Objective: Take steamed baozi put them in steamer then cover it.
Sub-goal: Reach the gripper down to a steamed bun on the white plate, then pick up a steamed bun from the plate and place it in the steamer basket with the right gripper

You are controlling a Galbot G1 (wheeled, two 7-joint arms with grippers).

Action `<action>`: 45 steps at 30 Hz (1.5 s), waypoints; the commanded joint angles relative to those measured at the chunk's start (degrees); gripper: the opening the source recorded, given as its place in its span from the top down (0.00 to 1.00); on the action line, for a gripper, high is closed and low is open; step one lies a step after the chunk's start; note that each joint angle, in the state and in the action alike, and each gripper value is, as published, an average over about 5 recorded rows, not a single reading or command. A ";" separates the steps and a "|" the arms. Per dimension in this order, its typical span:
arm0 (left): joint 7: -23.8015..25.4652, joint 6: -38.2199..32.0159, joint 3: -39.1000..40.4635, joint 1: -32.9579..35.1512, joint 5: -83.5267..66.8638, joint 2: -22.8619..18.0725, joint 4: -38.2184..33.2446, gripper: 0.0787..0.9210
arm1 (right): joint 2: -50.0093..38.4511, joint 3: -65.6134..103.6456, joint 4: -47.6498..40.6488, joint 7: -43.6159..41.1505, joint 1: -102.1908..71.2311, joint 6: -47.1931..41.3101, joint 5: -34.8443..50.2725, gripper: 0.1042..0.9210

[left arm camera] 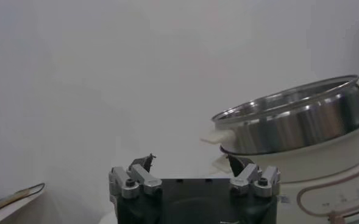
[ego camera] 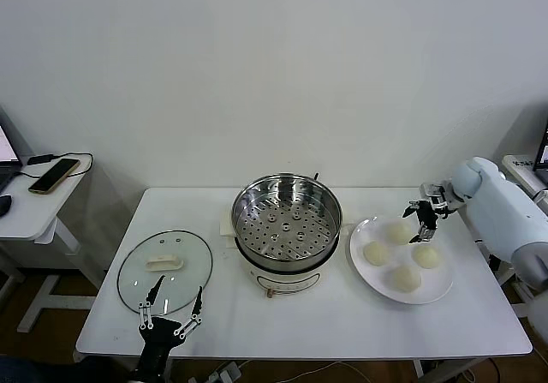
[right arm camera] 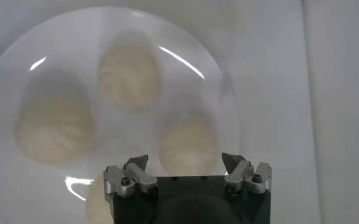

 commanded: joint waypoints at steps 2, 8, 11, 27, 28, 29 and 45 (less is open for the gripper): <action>-0.15 -0.15 0.13 -0.18 0.00 0.07 0.28 0.12 | 3.48 -0.51 -4.14 1.73 0.93 0.65 -3.89 0.13; -0.28 -0.09 0.16 -0.48 -0.05 0.13 0.17 0.12 | 3.86 -0.27 -4.52 3.27 0.39 0.75 -4.56 0.17; -0.32 -0.11 0.18 -0.57 -0.07 0.16 0.20 0.12 | 4.06 -0.26 -4.80 4.18 0.25 0.77 -4.60 0.21; -0.43 0.72 0.53 -1.14 0.03 -0.24 -0.68 0.12 | -2.17 -5.96 10.35 0.34 5.14 6.02 3.65 0.36; -0.44 0.75 0.58 -1.20 0.03 -0.16 -0.70 0.12 | -3.07 -7.22 13.00 -0.32 6.35 6.94 5.01 0.36; -0.45 0.78 0.64 -1.28 0.02 -0.09 -0.71 0.12 | -3.85 -8.42 15.61 -1.00 7.83 8.21 6.12 0.36; -0.61 1.29 1.39 -1.80 -0.30 0.52 -1.44 0.12 | 2.96 -29.10 39.51 -3.65 27.82 25.42 14.31 0.36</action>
